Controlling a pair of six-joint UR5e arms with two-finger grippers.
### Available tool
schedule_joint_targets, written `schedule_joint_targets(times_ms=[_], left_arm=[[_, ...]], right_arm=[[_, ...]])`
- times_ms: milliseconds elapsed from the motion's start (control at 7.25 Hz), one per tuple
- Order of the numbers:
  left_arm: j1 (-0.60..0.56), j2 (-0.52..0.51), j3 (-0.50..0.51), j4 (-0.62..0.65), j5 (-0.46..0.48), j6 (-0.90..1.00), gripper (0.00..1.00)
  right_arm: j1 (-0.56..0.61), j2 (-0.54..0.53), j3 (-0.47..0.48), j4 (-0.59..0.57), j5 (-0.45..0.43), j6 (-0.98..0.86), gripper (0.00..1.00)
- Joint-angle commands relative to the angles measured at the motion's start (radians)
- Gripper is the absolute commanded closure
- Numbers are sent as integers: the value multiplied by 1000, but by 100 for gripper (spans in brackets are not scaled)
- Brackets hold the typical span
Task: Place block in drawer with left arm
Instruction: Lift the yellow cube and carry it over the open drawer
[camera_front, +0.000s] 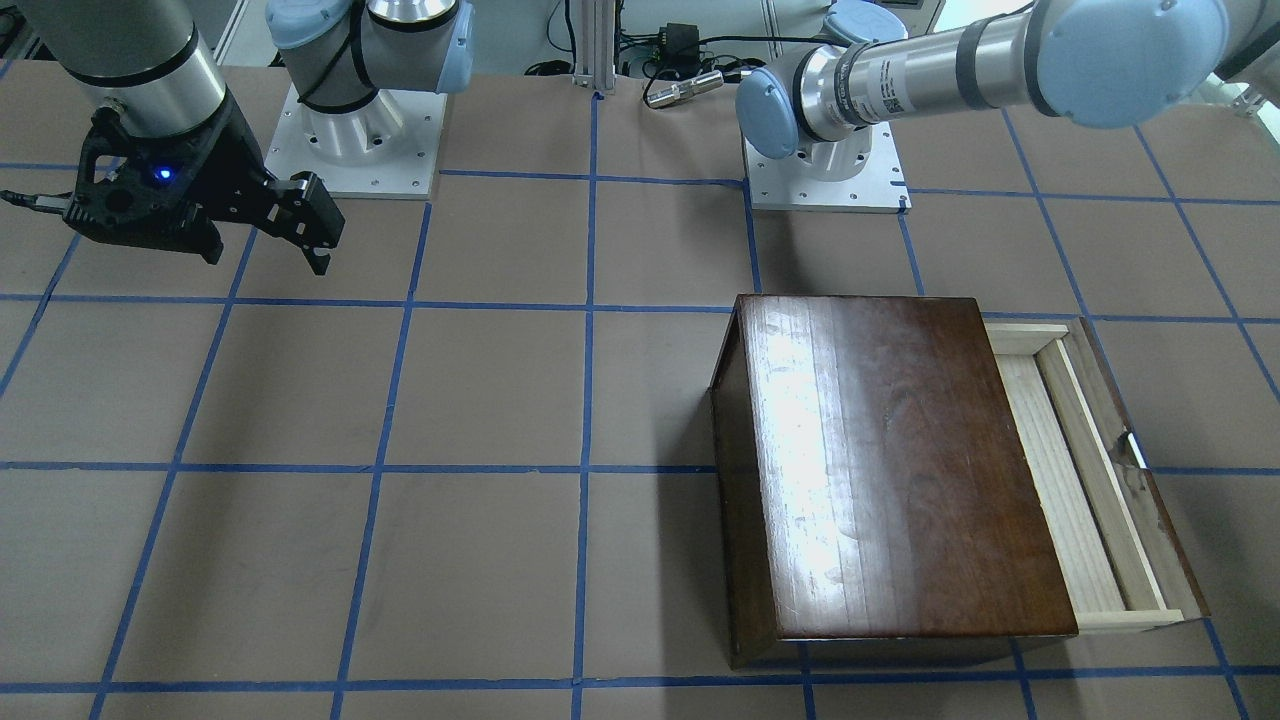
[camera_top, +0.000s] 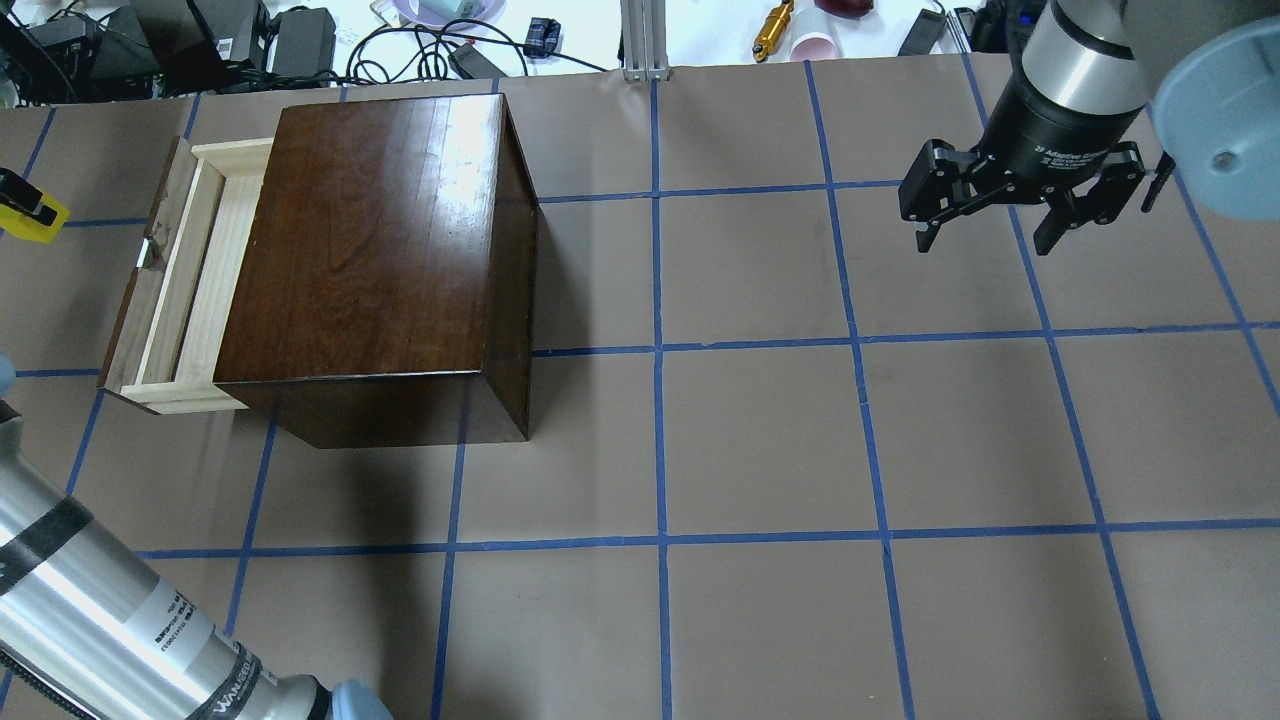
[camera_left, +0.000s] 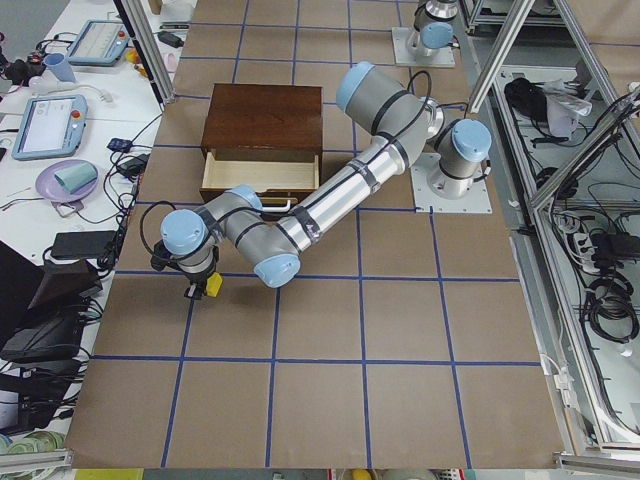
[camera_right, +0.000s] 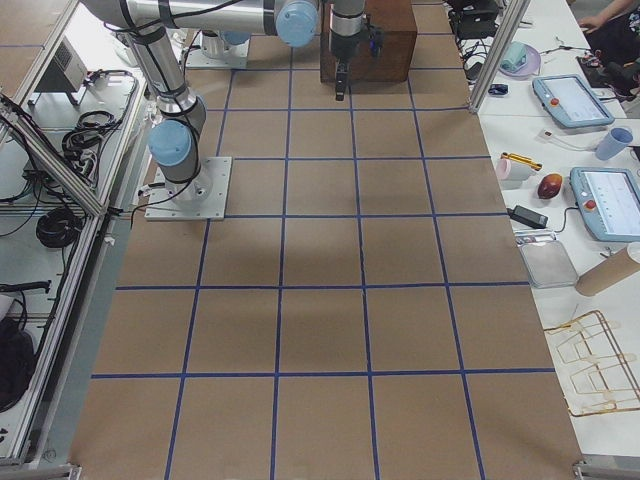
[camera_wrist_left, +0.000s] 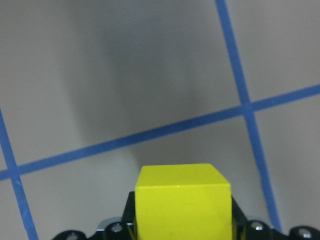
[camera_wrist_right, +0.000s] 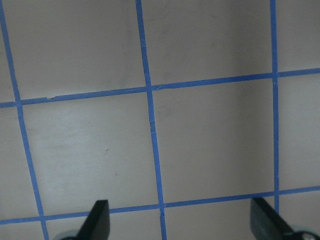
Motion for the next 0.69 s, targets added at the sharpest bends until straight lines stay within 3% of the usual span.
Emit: schedule_joint_targets(times_ms=[0, 138, 552], left_arm=[[-3, 142, -86, -96, 2, -36, 78], [-6, 196, -120, -165, 2, -71, 78], [-35, 349, -259, -181, 2, -215, 79]], right_arm=[[0, 0, 0, 0, 0, 0, 0], [0, 0, 0, 0, 0, 0, 0], [0, 0, 0, 0, 0, 0, 0]])
